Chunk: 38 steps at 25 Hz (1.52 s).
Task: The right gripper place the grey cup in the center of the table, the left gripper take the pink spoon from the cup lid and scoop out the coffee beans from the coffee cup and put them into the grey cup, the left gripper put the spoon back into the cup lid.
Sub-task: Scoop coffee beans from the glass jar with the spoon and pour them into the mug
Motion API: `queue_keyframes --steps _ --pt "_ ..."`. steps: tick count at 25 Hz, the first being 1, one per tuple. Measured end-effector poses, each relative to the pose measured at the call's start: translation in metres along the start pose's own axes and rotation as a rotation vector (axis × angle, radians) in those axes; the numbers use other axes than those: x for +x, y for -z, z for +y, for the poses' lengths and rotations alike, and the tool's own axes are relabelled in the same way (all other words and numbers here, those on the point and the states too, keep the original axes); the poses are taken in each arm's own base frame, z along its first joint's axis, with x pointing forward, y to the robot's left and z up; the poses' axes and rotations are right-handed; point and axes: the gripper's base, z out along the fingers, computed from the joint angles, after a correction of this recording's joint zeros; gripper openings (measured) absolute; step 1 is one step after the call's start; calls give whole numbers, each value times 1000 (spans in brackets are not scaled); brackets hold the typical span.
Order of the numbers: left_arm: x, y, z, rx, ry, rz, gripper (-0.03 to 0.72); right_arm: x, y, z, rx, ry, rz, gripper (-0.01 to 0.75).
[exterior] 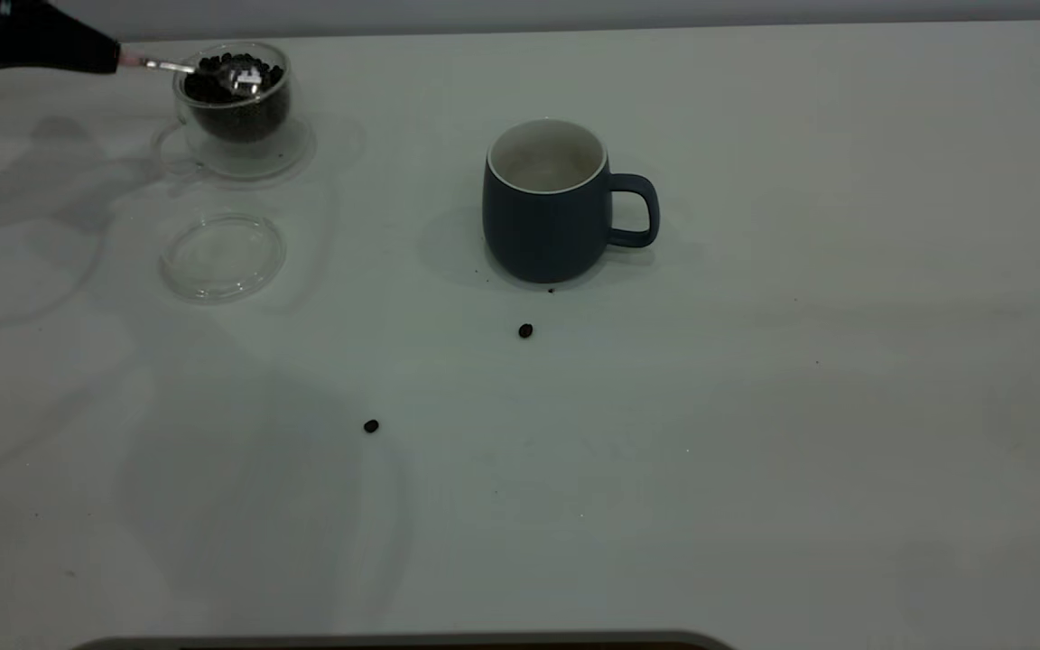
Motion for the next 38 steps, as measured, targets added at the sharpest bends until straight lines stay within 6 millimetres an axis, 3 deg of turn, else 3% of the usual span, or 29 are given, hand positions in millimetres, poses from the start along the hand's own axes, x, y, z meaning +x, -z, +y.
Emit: queue_keyframes --steps 4,20,38 --pt "3 0 0 4 36 34 117 0 0 0 0 0 0 590" --pt "5 0 -8 70 464 73 117 0 0 0 0 0 0 590" --pt "10 21 3 74 610 -1 117 0 0 0 0 0 0 590"
